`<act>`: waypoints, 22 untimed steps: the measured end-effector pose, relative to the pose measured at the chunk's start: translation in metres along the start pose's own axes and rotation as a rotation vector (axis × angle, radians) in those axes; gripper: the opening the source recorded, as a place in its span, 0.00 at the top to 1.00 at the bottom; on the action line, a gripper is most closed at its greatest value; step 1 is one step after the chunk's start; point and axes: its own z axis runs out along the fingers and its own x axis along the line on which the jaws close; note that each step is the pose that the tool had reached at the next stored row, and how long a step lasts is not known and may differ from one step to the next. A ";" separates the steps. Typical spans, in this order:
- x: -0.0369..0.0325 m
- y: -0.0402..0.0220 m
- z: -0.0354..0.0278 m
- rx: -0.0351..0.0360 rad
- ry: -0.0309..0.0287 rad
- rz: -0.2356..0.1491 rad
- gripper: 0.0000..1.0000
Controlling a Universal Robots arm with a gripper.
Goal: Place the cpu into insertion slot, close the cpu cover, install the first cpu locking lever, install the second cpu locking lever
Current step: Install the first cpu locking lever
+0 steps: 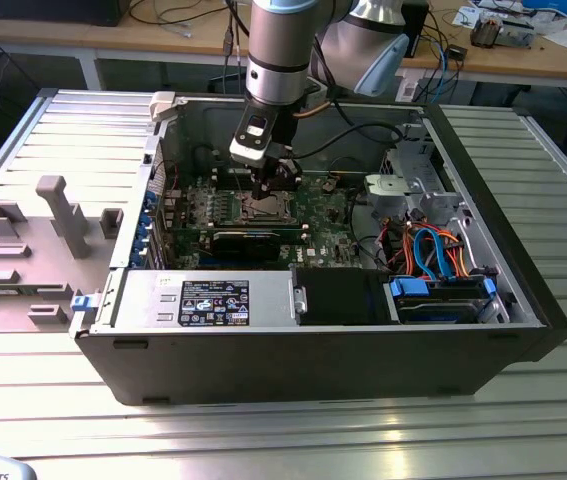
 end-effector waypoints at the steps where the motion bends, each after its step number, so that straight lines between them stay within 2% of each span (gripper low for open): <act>1: 0.0000 0.0000 0.0000 0.0001 -0.0001 -0.001 0.89; 22: 0.0000 0.0000 0.0000 0.0007 -0.0018 -0.027 0.89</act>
